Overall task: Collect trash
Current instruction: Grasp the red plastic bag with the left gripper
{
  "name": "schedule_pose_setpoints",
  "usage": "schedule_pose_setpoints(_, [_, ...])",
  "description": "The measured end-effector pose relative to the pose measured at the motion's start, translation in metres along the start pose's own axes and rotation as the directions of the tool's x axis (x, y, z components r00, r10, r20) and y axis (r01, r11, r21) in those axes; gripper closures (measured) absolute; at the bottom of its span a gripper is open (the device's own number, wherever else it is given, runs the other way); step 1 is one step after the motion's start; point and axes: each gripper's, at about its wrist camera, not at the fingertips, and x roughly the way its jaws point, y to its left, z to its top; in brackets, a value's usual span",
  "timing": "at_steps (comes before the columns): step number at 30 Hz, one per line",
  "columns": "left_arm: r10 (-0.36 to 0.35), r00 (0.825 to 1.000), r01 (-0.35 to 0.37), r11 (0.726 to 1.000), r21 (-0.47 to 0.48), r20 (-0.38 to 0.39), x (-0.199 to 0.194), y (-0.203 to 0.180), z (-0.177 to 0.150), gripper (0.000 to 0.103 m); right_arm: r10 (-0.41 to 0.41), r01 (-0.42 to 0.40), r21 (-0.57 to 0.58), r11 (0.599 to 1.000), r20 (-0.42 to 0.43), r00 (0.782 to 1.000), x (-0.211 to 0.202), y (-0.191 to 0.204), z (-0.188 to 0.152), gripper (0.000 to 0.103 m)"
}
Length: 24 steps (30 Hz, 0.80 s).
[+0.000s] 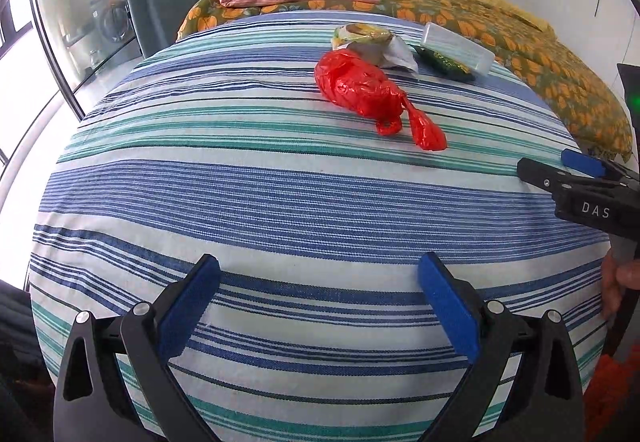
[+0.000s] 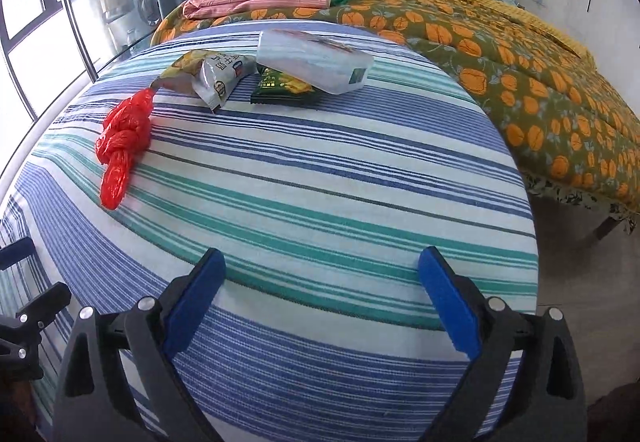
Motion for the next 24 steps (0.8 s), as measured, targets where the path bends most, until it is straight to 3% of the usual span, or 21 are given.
schedule_pose_setpoints(3, [-0.063, 0.997, 0.064, 0.998, -0.02, 0.047, -0.009, 0.001, 0.014, 0.005, -0.007, 0.007, 0.0, 1.0, -0.001, 1.0, 0.0, 0.0, 0.0, 0.007])
schedule_pose_setpoints(8, [-0.102, 0.991, 0.103, 0.995, -0.004, 0.082, -0.002, -0.016, 0.065, 0.005, -0.012, 0.012, 0.004, 1.0, -0.005, 1.0, 0.001, 0.0, 0.0, 0.006])
schedule_pose_setpoints(15, [0.005, 1.0, -0.004, 0.999, -0.05, 0.019, 0.059, -0.031, 0.106, 0.005, -0.011, 0.011, 0.006, 1.0, -0.005, 1.0, 0.001, -0.001, 0.001, 0.005])
schedule_pose_setpoints(16, [0.004, 1.0, -0.003, 0.998, -0.066, 0.012, 0.063, -0.029, 0.108, 0.009, -0.01, 0.01, 0.006, 1.0, -0.005, 1.0, 0.001, -0.001, 0.001, 0.005])
schedule_pose_setpoints(18, [-0.007, 1.0, 0.007, 0.996, -0.084, 0.001, 0.068, -0.026, 0.11, 0.026, -0.01, 0.01, 0.007, 1.0, -0.006, 1.0, 0.001, -0.001, 0.0, 0.005])
schedule_pose_setpoints(19, [-0.003, 1.0, 0.003, 0.996, -0.084, 0.001, 0.069, -0.025, 0.11, 0.038, -0.01, 0.01, 0.007, 1.0, -0.006, 1.0, 0.001, -0.001, 0.0, 0.005])
schedule_pose_setpoints(20, [-0.01, 1.0, 0.011, 0.997, -0.075, 0.011, 0.067, -0.024, 0.111, 0.056, -0.01, 0.01, 0.007, 1.0, -0.006, 1.0, 0.001, -0.001, 0.0, 0.005])
schedule_pose_setpoints(24, [-0.075, 0.997, 0.075, 0.997, -0.035, 0.005, 0.053, -0.013, 0.102, 0.057, -0.01, 0.01, 0.006, 1.0, -0.006, 1.0, 0.001, -0.002, 0.001, 0.005])
